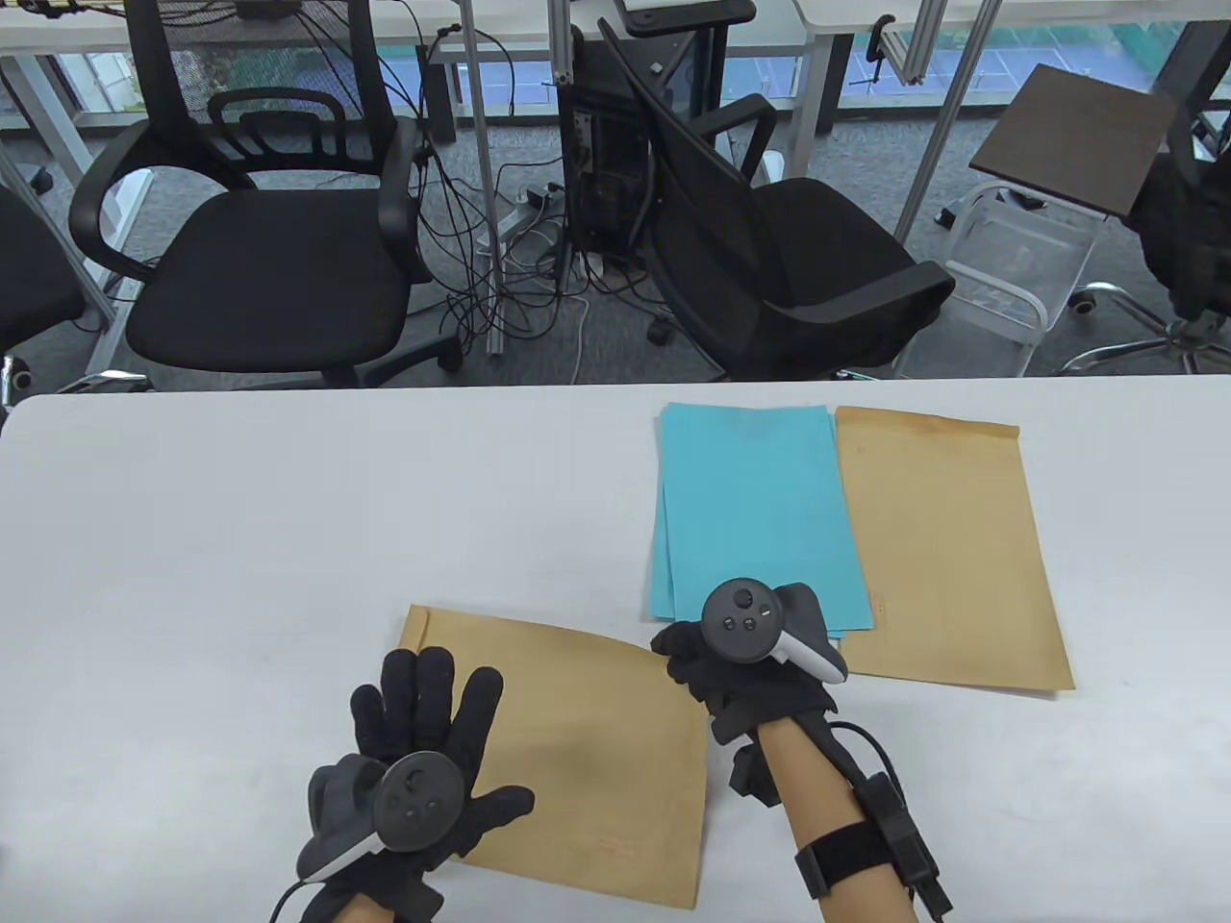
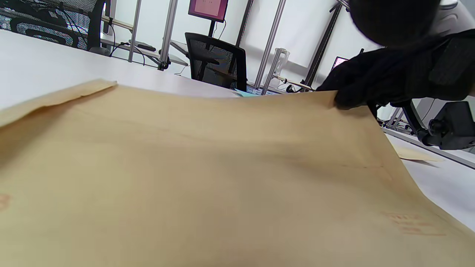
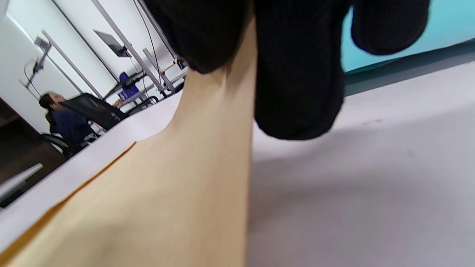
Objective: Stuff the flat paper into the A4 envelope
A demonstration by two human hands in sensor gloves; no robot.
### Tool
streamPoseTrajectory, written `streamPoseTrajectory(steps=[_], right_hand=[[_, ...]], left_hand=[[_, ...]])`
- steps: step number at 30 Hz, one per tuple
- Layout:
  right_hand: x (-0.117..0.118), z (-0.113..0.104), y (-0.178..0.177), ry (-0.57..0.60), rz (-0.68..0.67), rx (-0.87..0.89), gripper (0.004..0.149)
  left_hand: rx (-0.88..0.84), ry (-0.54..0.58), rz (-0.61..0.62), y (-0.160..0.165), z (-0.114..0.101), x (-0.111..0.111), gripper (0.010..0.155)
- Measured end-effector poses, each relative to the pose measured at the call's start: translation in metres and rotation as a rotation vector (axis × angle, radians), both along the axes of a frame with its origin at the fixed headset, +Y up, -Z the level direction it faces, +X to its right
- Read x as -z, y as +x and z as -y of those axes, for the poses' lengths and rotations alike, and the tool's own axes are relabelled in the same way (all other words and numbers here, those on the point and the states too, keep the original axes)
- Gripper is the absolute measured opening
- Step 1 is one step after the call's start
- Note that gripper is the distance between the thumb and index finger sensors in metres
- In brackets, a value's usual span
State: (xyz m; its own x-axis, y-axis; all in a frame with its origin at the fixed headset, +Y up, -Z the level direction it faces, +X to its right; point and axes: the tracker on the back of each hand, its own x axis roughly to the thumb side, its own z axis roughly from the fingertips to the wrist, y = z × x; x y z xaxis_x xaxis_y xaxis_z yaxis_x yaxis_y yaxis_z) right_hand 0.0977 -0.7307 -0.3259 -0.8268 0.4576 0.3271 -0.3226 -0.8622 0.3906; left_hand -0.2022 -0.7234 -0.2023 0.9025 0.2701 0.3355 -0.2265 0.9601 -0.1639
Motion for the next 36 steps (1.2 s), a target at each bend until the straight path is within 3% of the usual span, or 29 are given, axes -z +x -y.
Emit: streamPoseTrajectory(steps=[3, 9, 13, 17, 21, 23, 26, 30, 36], right_hand=[[0.003, 0.005, -0.001, 0.05, -0.033, -0.146, 0.043], [0.009, 0.009, -0.001, 0.14, -0.041, -0.217, 0.046], [0.01, 0.003, 0.005, 0.167, -0.011, -0.234, 0.06], [0.014, -0.017, 0.04, 0.23, 0.106, -0.142, 0.079], [0.019, -0.028, 0.089, 0.39, 0.354, -0.04, 0.088], [0.025, -0.025, 0.115, 0.31, 0.46, -0.04, 0.095], [0.034, -0.007, 0.144, 0.09, 0.6, -0.116, 0.103], [0.04, 0.02, 0.15, 0.036, 0.669, -0.339, 0.112], [0.053, 0.041, 0.141, -0.05, 0.658, -0.407, 0.113]], left_hand=[[-0.001, -0.006, 0.002, 0.0, 0.0, 0.0, 0.102], [0.006, -0.016, 0.004, 0.001, 0.001, 0.001, 0.102], [0.01, -0.027, 0.0, 0.001, 0.002, 0.002, 0.102], [0.015, -0.033, 0.004, 0.003, 0.002, 0.002, 0.102], [0.02, -0.041, 0.005, 0.004, 0.003, 0.002, 0.102], [0.016, -0.047, 0.012, 0.004, 0.002, 0.002, 0.102], [0.015, -0.031, 0.038, 0.008, 0.0, 0.0, 0.102], [0.023, -0.036, 0.044, 0.009, 0.0, -0.001, 0.102], [0.035, -0.054, 0.049, 0.011, 0.003, 0.0, 0.102]])
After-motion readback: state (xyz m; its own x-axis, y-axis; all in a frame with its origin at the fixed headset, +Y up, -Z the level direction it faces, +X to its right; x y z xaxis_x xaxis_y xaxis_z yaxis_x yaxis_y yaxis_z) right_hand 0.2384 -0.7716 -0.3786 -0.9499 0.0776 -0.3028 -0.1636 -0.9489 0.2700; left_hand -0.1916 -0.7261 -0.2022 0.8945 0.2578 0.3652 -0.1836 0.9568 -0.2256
